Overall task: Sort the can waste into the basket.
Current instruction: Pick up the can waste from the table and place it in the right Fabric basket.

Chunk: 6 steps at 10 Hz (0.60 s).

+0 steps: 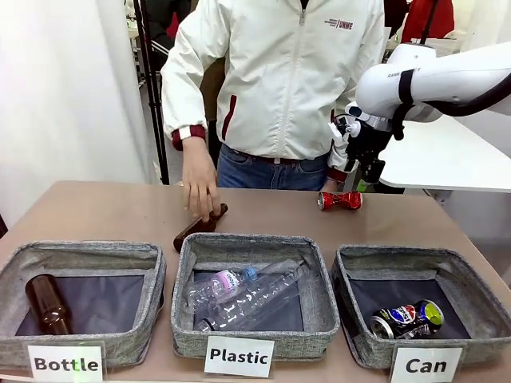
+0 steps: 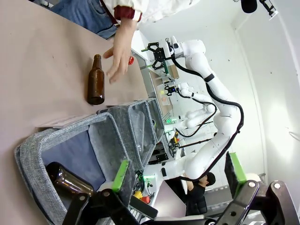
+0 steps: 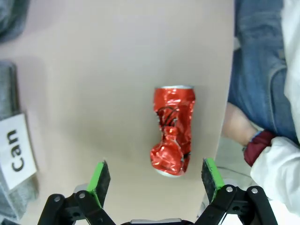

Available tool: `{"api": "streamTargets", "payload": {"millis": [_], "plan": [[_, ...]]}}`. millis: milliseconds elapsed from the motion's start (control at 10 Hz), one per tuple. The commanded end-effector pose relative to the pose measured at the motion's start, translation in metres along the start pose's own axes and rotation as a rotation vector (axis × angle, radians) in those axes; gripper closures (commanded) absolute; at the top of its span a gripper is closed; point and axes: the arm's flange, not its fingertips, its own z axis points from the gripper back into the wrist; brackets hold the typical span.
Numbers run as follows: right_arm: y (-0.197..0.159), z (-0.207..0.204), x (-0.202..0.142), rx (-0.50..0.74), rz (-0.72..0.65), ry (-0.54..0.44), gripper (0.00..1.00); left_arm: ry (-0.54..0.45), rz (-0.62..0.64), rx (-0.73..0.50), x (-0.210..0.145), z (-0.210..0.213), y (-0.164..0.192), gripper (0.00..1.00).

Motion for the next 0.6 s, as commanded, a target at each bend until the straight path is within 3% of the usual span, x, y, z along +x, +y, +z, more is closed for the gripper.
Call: {"api": "streamTargets", "payload": {"millis": [0,500], "plan": [[0.003,-0.024,0.001,-0.004,-0.039,0.024,0.00,0.004,0.005,0.001,-0.002,-0.001,-0.004,0.00],[-0.020,-0.081,-0.008,0.010,-0.079,0.063,0.00,0.004,0.005,0.001,-0.002,-0.001,-0.004,0.00]]}}
